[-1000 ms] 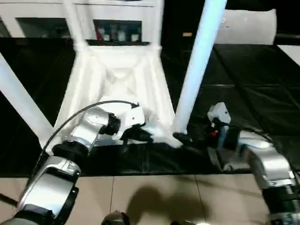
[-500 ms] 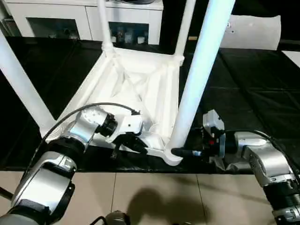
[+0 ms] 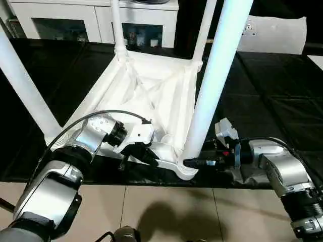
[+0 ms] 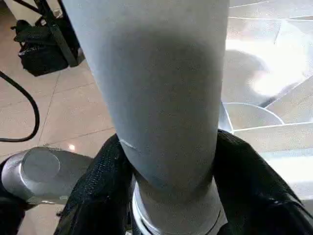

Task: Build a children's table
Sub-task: Rotate leg to tighten

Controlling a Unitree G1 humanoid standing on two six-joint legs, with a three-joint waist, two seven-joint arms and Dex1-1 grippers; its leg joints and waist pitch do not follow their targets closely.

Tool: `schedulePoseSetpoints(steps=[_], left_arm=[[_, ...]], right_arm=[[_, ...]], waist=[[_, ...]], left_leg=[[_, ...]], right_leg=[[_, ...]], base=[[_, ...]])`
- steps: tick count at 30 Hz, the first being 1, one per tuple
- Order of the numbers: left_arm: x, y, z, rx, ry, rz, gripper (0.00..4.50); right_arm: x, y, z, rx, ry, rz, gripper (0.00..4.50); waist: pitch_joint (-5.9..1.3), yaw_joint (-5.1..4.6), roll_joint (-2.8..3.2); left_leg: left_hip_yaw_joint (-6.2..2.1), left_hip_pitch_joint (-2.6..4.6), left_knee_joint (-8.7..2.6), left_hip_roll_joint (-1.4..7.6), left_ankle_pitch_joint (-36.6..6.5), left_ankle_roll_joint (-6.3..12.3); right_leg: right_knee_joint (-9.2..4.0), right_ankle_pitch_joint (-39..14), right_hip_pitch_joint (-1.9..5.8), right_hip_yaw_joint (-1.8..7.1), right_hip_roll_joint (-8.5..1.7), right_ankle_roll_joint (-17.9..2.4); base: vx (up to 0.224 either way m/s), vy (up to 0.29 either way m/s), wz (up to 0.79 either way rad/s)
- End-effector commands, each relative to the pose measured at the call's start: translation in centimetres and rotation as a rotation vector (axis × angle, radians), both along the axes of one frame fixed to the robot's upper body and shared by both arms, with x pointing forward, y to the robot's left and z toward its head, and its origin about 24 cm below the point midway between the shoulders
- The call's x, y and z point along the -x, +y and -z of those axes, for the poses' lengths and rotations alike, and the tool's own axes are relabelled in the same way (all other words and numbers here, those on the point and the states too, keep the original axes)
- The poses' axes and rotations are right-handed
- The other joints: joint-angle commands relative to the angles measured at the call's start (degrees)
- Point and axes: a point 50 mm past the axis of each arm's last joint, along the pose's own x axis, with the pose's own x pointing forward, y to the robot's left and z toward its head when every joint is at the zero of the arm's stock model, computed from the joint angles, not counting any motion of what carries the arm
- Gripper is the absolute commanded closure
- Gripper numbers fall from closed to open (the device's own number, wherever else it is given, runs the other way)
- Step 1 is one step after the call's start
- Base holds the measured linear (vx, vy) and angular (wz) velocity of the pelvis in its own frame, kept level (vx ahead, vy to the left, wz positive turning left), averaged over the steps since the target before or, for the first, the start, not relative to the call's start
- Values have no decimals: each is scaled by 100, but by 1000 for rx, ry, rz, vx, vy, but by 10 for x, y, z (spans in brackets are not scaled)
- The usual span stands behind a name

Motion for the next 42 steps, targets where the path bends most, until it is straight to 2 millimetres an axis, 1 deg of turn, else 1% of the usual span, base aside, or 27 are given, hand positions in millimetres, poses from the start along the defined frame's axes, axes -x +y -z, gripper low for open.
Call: schedulePoseSetpoints(steps=[1,7,9,12,13,17,20,22,23,25,26,27,28,29,30,31,32,33,34,35,36,37,38,39,40,41,42], left_arm=[[3,-6,-2,-52,-3,99,450],[3,-6,0,-54,-2,91,450],[-3,-14,1,4,-16,-29,450],[-10,-27,2,66,-39,-164,450],[-11,-31,3,86,-42,-194,450],[-15,-60,2,180,-24,-336,450],[-19,-77,1,211,-35,-426,450],[-22,-91,-1,236,-55,-526,450],[-22,-97,-1,244,-63,-556,450],[-22,-100,-2,248,-67,-572,450],[-22,-105,-2,264,-80,-617,450],[-22,-106,-2,268,-79,-626,450],[-21,-107,-2,272,-79,-630,450],[-20,-107,-2,277,-80,-633,450],[-20,-107,-3,281,-81,-635,450],[-20,-107,-3,281,-81,-635,450],[-20,-101,-2,284,-85,-624,450],[-19,-94,-2,286,-89,-601,450],[-19,-92,-2,287,-89,-591,450],[-19,-87,-2,285,-89,-585,450],[-20,-83,-2,280,-90,-579,450],[-19,-76,-2,276,-99,-561,450],[-20,-70,-1,264,-100,-557,450],[-20,-66,-1,256,-100,-557,450],[-20,-63,-1,251,-103,-552,450],[-20,-63,-1,250,-103,-551,450],[-17,-53,0,237,-104,-503,450]], right_arm=[[-1,1,-3,2,-6,-21,245],[1,3,-2,-3,-1,-30,250],[3,10,4,-38,5,28,252],[1,21,12,-52,24,157,252],[1,25,15,-52,32,190,252],[-8,49,23,-57,49,405,253],[-13,66,23,-73,81,541,254],[-18,80,24,-45,90,654,254],[-22,84,23,-43,96,723,254],[-24,87,22,-43,100,765,254],[-26,95,19,-45,88,798,254],[-26,99,17,-55,84,795,254],[-25,101,15,-67,77,795,254],[-25,102,14,-87,80,800,254],[-25,102,13,-102,82,805,219],[-25,102,13,-102,82,805,198],[-24,97,11,-131,77,802,184],[-23,91,10,-144,61,790,182],[-23,89,10,-145,53,784,161],[-23,85,9,-145,42,779,147],[-23,81,8,-143,24,767,139],[-22,75,7,-138,0,747,133],[-22,70,7,-132,-14,727,126],[-21,66,7,-127,-21,714,114],[-21,64,7,-124,-26,702,101],[-21,63,7,-123,-27,700,101],[-19,53,6,-111,-48,652,87]], waist=[[-424,-57,-15],[-425,-56,-15],[-422,-55,7],[-367,-89,-8],[-340,-107,-17],[-281,-274,3],[-244,-468,2],[-233,-617,132],[-199,-689,145],[-207,-721,144],[-212,-703,143],[-220,-707,108],[-188,-719,31],[-181,-732,28],[-160,-780,41],[-162,-772,249],[-227,-722,330],[-192,-705,292],[-265,-628,31],[-229,-539,-154],[-242,-508,-173],[-268,-425,-73],[-337,-456,17],[-370,-485,77],[-385,-552,102],[-385,-569,68],[-369,-564,24]], left_leg=[[-210,221,-437,490,-1674,-35],[-202,212,-426,480,-1599,2],[-201,222,-432,489,-1637,-27],[-233,240,-471,481,-2045,-186],[-261,248,-480,466,-2245,-254],[-367,323,-501,452,-2943,-495],[-457,350,-519,427,-3530,-613],[-524,406,-564,436,-4151,-733],[-536,435,-664,466,-4648,-805],[-545,351,-779,503,-4877,-831],[-440,378,-841,451,-4919,-902],[-420,472,-728,388,-4780,-878],[-390,728,-368,250,-4291,-656],[-401,733,-236,201,-3909,-518],[-430,489,-240,211,-3222,-342],[-550,302,-604,504,-3806,-444],[-568,39,-1108,631,-4627,-682],[-481,130,-1261,601,-4953,-805],[-381,500,-870,381,-4530,-860],[-301,707,-133,110,-3071,-421],[-337,634,24,115,-2199,-187],[-480,154,-245,275,-1166,33],[-498,43,-519,398,-1042,-57],[-518,130,-563,459,-1284,-110],[-496,197,-577,483,-1641,-232],[-470,189,-573,457,-1789,-240],[-386,213,-539,394,-2117,-172]], right_leg=[[-384,-1382,213,339,-439,-1314],[-382,-1291,218,342,-443,-1332],[-382,-1246,204,347,-436,-1353],[-458,-1916,182,353,-456,-1212],[-524,-2472,188,345,-484,-1047],[-652,-3531,126,292,-498,-692],[-765,-4055,134,168,-473,-391],[-814,-3774,160,33,-398,-316],[-794,-3498,179,-65,-311,-340],[-636,-3141,303,-50,-273,-372],[-570,-3110,223,63,-267,-473],[-700,-3403,130,69,-327,-450],[-1117,-4331,-79,-86,-463,-212],[-1234,-4637,-36,-163,-549,-70],[-1302,-4878,242,-344,-574,243],[-891,-3917,549,-366,-452,196],[50,-1384,743,-137,-142,-174],[110,-910,568,-117,-58,-287],[-383,-1902,204,166,-288,-477],[-1008,-4253,-143,292,-718,-368],[-1088,-4825,-30,413,-907,-317],[-855,-4431,416,446,-930,-335],[-624,-3112,408,272,-530,-438],[-530,-2441,330,254,-430,-555],[-407,-1283,255,283,-344,-872],[-392,-1033,267,297,-336,-1002],[-447,-1240,244,327,-385,-1178]], base=[[0,0,0],[0,0,0],[0,0,0],[0,0,0],[0,0,0],[0,0,0],[0,0,0],[0,0,0],[0,0,0],[0,0,0],[0,0,0],[0,0,0],[0,0,0],[0,0,0],[0,0,0],[121,53,-20],[105,37,2],[105,37,2],[79,-45,25],[90,-73,14],[90,-73,14],[97,-31,-21],[123,-4,-25],[123,-4,-25],[64,-8,-7],[0,0,0],[0,0,0]])
